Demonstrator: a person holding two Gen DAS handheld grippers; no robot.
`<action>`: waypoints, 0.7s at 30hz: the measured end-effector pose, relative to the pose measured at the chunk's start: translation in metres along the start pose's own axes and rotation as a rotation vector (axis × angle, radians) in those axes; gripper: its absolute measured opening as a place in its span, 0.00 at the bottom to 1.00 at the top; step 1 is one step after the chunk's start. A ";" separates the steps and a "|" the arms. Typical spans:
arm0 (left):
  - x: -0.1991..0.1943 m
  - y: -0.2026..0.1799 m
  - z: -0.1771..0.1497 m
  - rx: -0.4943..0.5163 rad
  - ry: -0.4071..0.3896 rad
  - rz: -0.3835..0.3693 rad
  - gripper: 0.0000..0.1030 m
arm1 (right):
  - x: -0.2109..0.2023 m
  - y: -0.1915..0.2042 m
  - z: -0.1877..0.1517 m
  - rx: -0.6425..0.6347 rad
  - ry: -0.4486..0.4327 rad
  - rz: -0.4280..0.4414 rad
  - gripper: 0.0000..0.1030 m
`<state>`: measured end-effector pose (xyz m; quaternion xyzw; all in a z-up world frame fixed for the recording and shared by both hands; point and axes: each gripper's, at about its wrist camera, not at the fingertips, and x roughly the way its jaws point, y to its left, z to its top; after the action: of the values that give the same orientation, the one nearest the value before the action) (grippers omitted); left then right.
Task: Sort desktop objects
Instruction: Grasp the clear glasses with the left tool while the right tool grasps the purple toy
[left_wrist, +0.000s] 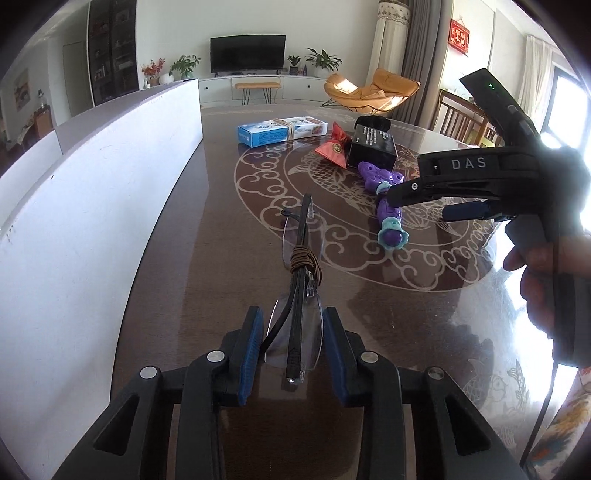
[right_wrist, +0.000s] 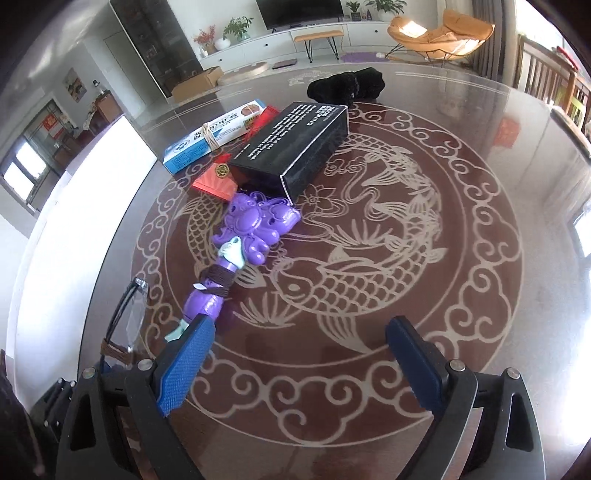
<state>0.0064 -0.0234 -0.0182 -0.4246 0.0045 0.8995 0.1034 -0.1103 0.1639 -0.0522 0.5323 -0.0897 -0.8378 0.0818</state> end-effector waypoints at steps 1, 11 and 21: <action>-0.001 0.001 -0.001 -0.006 -0.001 -0.005 0.32 | 0.005 0.009 0.006 -0.010 0.005 -0.005 0.90; -0.019 0.010 -0.016 -0.076 -0.042 -0.105 0.28 | 0.004 0.039 0.000 -0.195 0.030 -0.098 0.41; -0.062 -0.008 -0.014 -0.101 -0.148 -0.180 0.26 | -0.071 -0.009 -0.030 -0.195 -0.011 -0.006 0.41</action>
<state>0.0568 -0.0282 0.0209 -0.3604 -0.0867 0.9145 0.1619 -0.0539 0.1873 -0.0048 0.5174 -0.0065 -0.8458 0.1303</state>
